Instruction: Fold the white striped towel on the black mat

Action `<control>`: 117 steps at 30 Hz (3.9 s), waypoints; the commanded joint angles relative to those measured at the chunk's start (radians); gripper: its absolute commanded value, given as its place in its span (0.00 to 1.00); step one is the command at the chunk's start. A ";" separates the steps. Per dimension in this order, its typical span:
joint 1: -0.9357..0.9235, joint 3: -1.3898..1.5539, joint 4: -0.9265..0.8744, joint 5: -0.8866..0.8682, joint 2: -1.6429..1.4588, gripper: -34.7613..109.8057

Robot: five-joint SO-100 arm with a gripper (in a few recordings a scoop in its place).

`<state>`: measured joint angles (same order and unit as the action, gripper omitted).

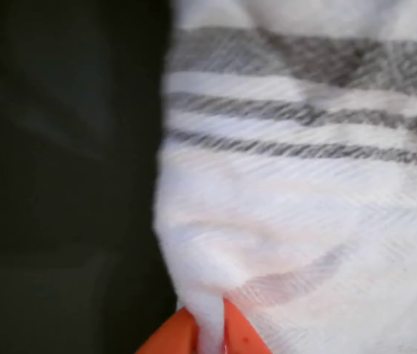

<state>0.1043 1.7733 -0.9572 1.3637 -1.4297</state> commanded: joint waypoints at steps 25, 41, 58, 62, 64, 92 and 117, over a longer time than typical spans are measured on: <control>0.026 -0.066 -0.201 -0.149 -0.316 0.30; -0.428 -0.140 -0.212 -0.040 -0.049 0.39; -0.324 -0.067 0.160 0.052 0.080 0.24; -0.253 -0.103 0.235 0.074 0.077 0.24; -0.232 -0.127 0.258 0.120 0.086 0.24; -0.176 0.891 0.003 0.144 -1.200 0.24; -0.126 1.359 -0.410 0.210 -1.930 0.24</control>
<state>-0.0092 3.1140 -1.3407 1.5601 -3.3349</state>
